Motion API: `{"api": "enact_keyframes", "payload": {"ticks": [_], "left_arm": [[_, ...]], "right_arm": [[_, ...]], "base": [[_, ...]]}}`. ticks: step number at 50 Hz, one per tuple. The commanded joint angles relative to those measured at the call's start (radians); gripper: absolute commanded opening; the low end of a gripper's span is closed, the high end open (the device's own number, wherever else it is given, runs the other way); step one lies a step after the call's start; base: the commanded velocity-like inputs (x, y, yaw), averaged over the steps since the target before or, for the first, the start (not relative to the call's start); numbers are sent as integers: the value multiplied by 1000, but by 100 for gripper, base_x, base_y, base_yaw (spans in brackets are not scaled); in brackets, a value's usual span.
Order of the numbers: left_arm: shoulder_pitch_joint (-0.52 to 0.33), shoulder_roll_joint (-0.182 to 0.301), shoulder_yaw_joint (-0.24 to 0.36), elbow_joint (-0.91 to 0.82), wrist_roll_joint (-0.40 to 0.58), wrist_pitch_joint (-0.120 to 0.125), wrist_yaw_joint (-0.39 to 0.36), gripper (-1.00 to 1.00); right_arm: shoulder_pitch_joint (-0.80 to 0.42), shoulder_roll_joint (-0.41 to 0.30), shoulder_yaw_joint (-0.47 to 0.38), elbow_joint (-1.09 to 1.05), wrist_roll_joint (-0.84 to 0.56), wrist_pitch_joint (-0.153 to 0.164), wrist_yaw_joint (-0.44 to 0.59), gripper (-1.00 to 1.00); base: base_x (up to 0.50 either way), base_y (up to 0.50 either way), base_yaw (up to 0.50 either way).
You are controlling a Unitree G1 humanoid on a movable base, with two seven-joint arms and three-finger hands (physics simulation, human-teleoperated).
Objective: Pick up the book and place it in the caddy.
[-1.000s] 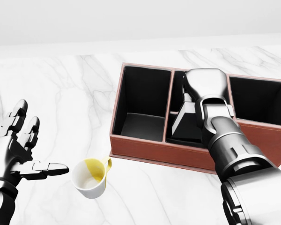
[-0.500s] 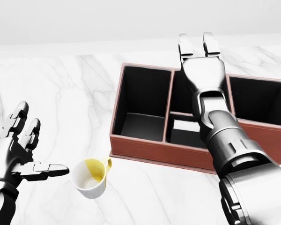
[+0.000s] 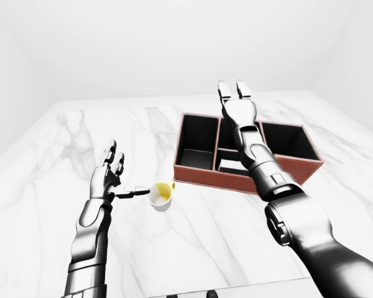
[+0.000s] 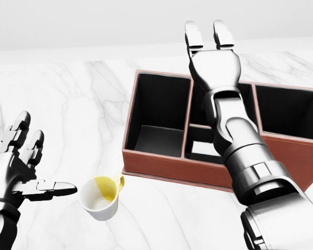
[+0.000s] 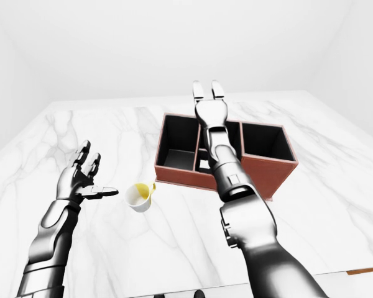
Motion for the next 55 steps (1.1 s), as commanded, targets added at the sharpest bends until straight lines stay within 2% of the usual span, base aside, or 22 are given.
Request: {"api": "enact_keyframes", "payload": {"ticks": [1,5,13,19,23,34,39,44,50,55], "left_arm": [[9,-5,-2,-31,5,0,5,100],[14,-8,-4,-55,8,0,8,100],[19,-15,-4,-85,13,0,10,100],[24,-19,-8,-89,17,0,11,100],[29,-21,-7,-99,19,0,11,100],[53,-27,1,-153,13,0,4,100],[68,-27,16,-184,-6,0,0,100],[92,-30,29,-225,-18,0,-6,100],[127,-37,50,-297,-36,0,-20,100],[171,-50,64,-371,-50,0,-47,100]], "right_arm": [[237,-13,-11,-519,-43,0,230,100],[364,0,-50,-772,-36,0,339,100],[568,24,-85,-1143,16,0,461,100],[753,75,-96,-1434,158,0,563,100],[831,85,-100,-1553,218,0,582,100],[1025,91,-220,-1850,628,0,557,100],[1135,111,-313,-1954,883,0,544,100],[1181,130,-376,-1999,1046,0,504,100],[1251,169,-468,-2098,1281,0,519,100],[1313,210,-552,-2159,1443,-40,536,100]], "base": [[0,0,0],[0,0,0],[0,0,0],[0,0,0],[0,0,0],[0,0,0],[0,0,0],[0,0,0],[0,0,0],[0,0,0]]}}
